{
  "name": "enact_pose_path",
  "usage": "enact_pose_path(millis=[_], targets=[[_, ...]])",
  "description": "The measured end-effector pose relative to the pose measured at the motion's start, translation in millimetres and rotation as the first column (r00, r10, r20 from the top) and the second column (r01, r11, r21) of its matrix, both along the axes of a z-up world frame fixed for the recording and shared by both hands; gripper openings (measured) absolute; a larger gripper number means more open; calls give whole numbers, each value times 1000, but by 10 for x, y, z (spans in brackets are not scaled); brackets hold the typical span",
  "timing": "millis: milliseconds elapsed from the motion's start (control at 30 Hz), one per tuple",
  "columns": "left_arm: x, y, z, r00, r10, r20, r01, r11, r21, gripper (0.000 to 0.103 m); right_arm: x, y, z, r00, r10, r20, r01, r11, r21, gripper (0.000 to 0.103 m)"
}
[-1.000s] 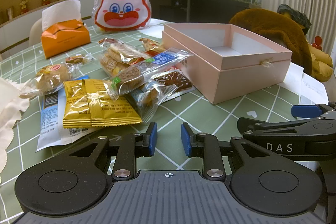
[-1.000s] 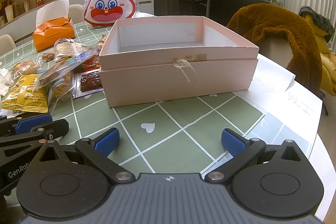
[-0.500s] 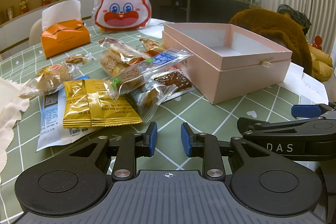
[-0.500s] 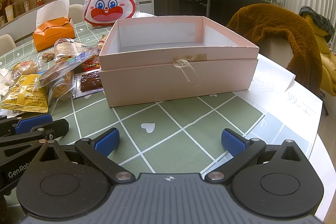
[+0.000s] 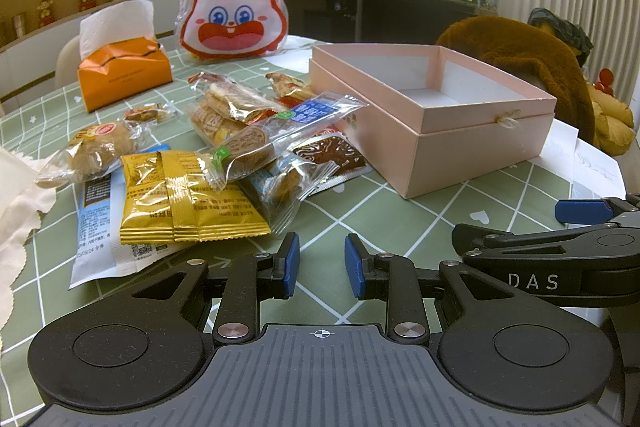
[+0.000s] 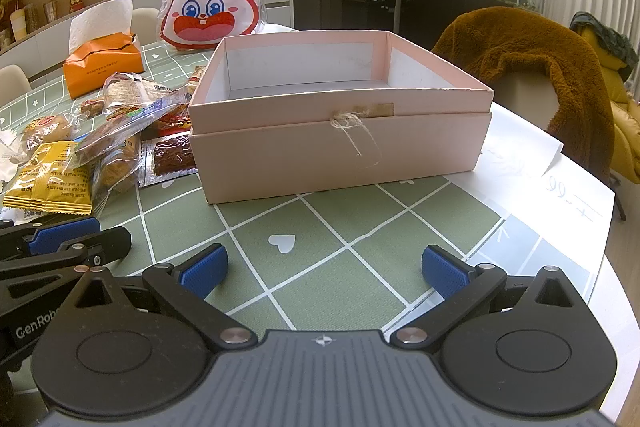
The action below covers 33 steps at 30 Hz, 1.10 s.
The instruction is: Organize snacks
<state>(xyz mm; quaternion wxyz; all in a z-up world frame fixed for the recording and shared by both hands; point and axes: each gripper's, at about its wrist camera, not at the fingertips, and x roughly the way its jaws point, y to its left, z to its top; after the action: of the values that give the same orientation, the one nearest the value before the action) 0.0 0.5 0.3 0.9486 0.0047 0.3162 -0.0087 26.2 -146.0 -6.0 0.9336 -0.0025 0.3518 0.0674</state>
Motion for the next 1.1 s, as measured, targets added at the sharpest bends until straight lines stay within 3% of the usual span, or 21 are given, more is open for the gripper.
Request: enact_pose_path(millis=[1100], targets=[[31, -19, -8, 1000, 0, 1, 0, 1000, 24, 30, 1, -3, 1, 1000, 0, 0, 0, 1000, 0, 103]])
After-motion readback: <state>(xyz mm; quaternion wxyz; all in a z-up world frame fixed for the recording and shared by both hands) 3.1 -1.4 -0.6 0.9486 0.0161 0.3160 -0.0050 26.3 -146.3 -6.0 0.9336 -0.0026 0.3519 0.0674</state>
